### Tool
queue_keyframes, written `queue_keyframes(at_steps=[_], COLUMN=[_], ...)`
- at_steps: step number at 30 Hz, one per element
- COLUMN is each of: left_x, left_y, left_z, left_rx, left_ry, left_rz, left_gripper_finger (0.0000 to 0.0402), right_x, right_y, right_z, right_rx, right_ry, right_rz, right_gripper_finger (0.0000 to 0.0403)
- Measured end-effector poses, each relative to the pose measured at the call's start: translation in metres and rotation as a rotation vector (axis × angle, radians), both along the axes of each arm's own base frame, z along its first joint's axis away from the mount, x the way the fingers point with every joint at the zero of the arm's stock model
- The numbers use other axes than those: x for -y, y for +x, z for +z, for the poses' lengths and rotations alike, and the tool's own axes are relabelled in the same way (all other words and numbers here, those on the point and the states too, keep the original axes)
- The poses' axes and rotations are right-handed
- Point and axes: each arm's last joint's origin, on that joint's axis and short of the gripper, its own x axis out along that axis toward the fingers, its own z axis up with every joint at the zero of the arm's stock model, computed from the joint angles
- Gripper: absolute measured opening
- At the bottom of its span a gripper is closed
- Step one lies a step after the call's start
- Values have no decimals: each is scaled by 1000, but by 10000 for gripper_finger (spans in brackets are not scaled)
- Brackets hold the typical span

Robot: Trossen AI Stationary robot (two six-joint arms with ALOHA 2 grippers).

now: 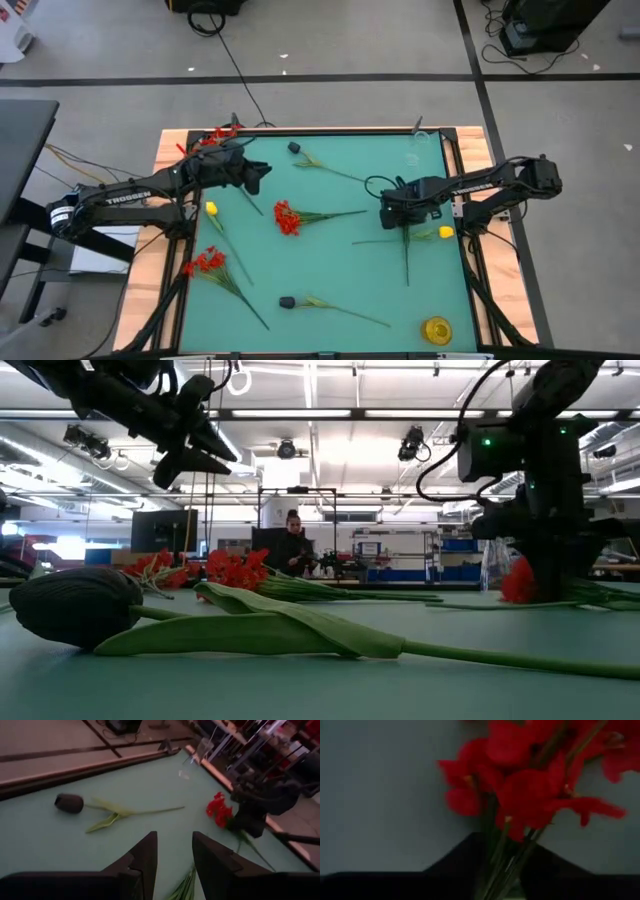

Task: Sort flowers into vase by color
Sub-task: Put the red flowers into the transparent vase

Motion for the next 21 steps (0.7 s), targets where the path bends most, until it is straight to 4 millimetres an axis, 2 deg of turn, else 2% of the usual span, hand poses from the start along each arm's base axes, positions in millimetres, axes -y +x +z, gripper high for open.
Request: queue_keyframes(at_steps=[2,3,8,11,15,21], left_x=[0,0,2,3,3,3], left_y=[1,1,4,5,5,5], left_z=[2,3,9,11,11,13], left_rx=[19,28,93,115,116,127], left_ry=[8,11,26,36,39,46], left_rz=[0,0,-47,-59,-53,-48], left_gripper_finger=[128,128,128,128,128,128], right_x=[0,0,3,10,28,52], right_y=[6,9,24,25,19,2], right_z=[4,8,43,72,109,147], right_rx=[48,81,274,363,439,470], right_ry=[-5,-5,-97,-299,-656,-1000], right_rz=[33,53,56,69,55,37], right_gripper_finger=[33,20,31,21,12,15])
